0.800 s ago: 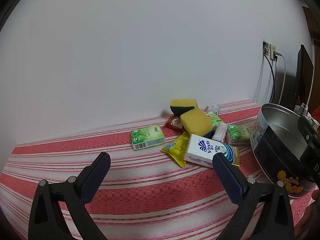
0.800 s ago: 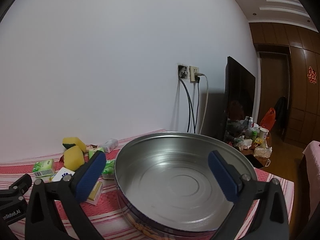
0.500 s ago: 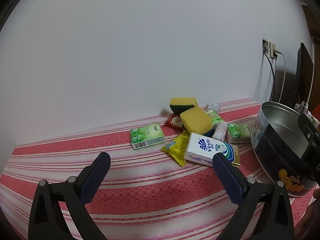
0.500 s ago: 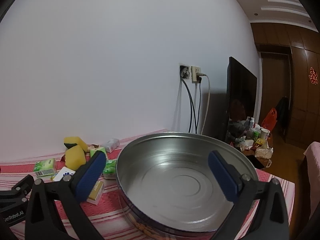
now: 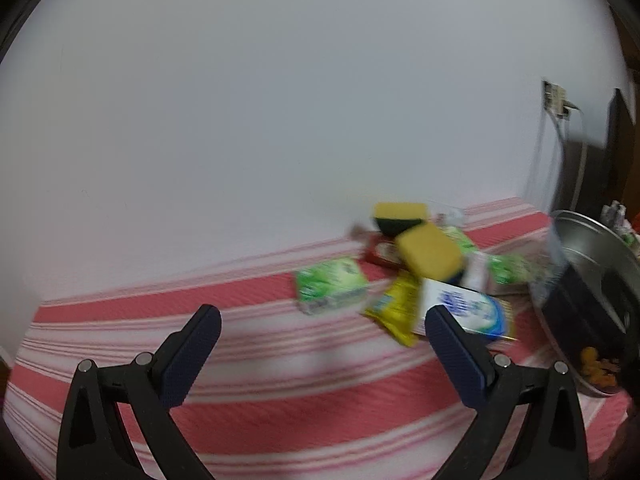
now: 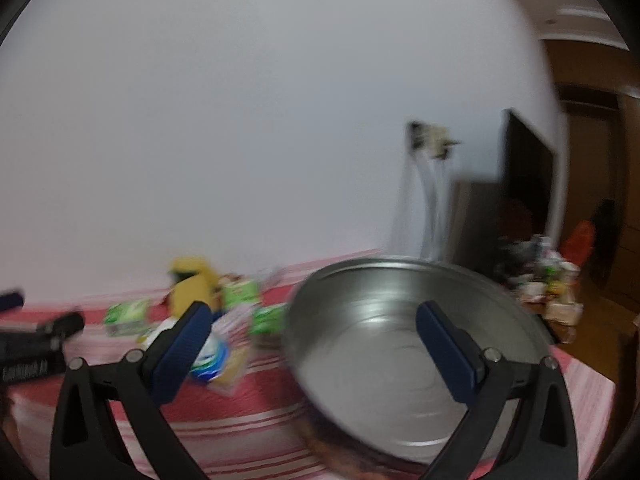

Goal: Organize objects
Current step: 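Grasp the white Vinda tissue pack with the right gripper while the left gripper approaches the green tissue pack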

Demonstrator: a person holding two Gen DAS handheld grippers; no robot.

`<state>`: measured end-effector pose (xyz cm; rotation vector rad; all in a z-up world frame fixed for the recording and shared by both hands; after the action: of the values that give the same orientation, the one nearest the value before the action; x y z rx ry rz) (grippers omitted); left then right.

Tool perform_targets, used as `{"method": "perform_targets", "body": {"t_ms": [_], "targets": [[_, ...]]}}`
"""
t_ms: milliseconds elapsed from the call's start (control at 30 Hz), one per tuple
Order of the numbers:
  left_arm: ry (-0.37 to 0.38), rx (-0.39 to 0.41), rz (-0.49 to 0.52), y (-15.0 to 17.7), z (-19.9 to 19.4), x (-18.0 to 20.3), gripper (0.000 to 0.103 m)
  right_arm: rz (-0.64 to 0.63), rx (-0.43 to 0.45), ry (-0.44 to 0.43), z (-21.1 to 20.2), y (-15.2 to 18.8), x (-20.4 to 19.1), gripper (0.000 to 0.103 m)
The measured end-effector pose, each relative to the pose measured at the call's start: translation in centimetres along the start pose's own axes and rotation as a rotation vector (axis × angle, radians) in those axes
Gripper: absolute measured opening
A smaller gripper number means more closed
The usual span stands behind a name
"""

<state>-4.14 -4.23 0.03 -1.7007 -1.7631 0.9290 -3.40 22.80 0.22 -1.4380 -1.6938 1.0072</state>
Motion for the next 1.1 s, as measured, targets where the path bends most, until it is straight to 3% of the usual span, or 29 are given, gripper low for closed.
{"method": "perform_targets", "body": {"t_ms": [300, 433, 667, 833, 967, 1000, 1033, 1100], "targets": [[-0.050, -0.051, -0.041, -0.9, 2.8, -4.9, 0.103, -0.344, -0.151, -0.259, 4.4, -1.1, -8.9, 0.102], [-0.050, -0.074, -0.058, -0.8, 3.8, -6.1, 0.103, -0.464, -0.258, -0.262, 7.8, 0.4, -11.6, 0.098], [-0.044, -0.089, -0.054, -0.7, 4.9, -5.8, 0.103, -0.488, -0.429, -0.207, 12.7, 2.0, -10.5, 0.093], [-0.041, -0.103, -0.045, -0.6, 5.9, -5.2, 0.103, -0.411, -0.514, -0.228, 14.6, 2.6, -9.0, 0.086], [-0.025, -0.119, -0.051, -0.5, 6.6, -5.0, 0.103, -0.408, -0.505, -0.233, 13.9, 2.5, -8.8, 0.069], [-0.018, -0.119, -0.054, -0.7, 6.6, -4.9, 0.103, -0.395, -0.498, -0.248, 13.7, 2.4, -8.8, 0.067], [-0.069, -0.111, -0.073, -0.9, 6.7, -4.9, 0.103, -0.356, -0.477, -0.288, 12.7, 2.0, -8.5, 0.059], [-0.052, -0.112, -0.085, -1.4, 7.1, -4.4, 0.103, -0.305, -0.442, -0.329, 11.3, 1.3, -7.9, 0.049]]}}
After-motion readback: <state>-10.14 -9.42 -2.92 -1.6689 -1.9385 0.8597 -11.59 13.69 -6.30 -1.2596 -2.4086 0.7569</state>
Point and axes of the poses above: each gripper's, at about its wrist camera, not at the fingertips, and z roughly the way its jaws point, x to its right, y to its underside, the point moved 3 cm from there along z, roughly the way its jaws point, and after that the axes turned 8 degrees about -x, right-handed, at the moved point
